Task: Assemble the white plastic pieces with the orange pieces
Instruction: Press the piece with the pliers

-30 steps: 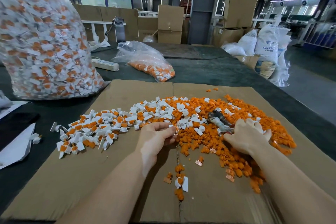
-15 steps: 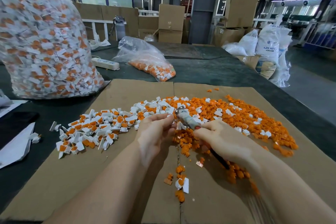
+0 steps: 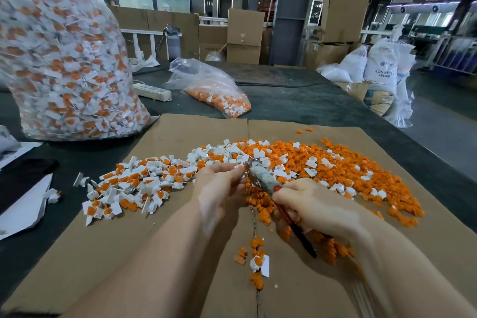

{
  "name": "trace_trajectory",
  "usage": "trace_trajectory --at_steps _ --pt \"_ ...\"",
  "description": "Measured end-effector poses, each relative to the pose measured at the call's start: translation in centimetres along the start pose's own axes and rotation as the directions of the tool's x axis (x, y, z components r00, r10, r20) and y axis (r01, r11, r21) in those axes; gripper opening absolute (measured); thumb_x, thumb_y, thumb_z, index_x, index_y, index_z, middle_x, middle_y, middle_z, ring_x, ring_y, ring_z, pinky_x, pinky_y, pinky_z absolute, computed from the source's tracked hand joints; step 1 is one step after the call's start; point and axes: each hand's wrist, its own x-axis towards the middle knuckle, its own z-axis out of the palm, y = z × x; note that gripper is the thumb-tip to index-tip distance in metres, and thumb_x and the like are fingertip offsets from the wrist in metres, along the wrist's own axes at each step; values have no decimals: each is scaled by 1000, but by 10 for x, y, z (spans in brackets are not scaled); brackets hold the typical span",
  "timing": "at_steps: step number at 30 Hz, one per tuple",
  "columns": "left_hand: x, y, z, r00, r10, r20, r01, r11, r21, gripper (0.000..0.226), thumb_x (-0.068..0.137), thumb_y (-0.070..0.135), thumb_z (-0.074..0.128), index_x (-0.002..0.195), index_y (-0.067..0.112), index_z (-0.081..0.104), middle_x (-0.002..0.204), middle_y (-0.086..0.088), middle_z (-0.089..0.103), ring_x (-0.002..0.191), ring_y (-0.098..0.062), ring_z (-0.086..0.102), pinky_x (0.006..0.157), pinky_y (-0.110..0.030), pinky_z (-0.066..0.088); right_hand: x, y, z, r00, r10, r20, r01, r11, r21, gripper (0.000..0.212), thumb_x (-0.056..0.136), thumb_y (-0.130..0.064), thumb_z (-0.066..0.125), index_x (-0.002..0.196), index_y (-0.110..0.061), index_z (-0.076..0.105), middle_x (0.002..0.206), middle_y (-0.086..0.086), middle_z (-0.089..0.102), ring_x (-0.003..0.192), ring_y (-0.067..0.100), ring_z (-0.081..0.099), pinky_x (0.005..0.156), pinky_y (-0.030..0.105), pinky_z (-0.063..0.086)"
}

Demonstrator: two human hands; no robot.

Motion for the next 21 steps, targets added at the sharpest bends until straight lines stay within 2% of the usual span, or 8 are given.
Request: trace_trajectory --at_steps 4,9,13,16,21 --pt "-2 0 3 1000 -10 6 10 1000 -26 10 87 -1 60 96 -3 62 87 -17 63 63 -12 59 49 -15 52 0 -1 4 999 -28 -41 25 996 -86 23 95 -28 44 80 -14 55 62 -4 56 48 4 49 45 15 37" --pt "-5 -2 8 1000 -2 -1 2 999 -47 10 87 -2 59 97 -4 62 89 -17 63 64 -13 59 50 -14 51 3 1 10 982 -122 -143 80 960 -270 20 92 -28 46 77 -15 46 75 4 53 61 15 47 57 27 37" --pt "-7 -2 7 1000 6 -2 -6 999 -43 15 87 -1 59 102 -5 61 92 -17 63 65 -12 59 50 -14 51 1 1 8 991 -77 -114 58 985 -160 18 93 -35 48 83 -20 48 71 -2 56 57 9 50 54 21 38" --pt "-7 -2 7 1000 15 -2 -15 999 -32 17 87 -1 59 103 -5 61 91 -16 63 66 -12 58 51 -14 51 0 0 6 996 -59 -64 49 988 -146 18 93 -34 48 83 -20 49 70 -1 58 57 10 51 55 22 39" --pt "-8 -3 8 1000 29 -11 -30 999 -19 11 87 -2 59 97 -5 62 87 -14 63 64 -11 59 51 -14 51 2 3 7 984 -107 -141 65 959 -275 22 93 -33 48 76 -20 42 71 -1 47 58 12 42 53 23 33"
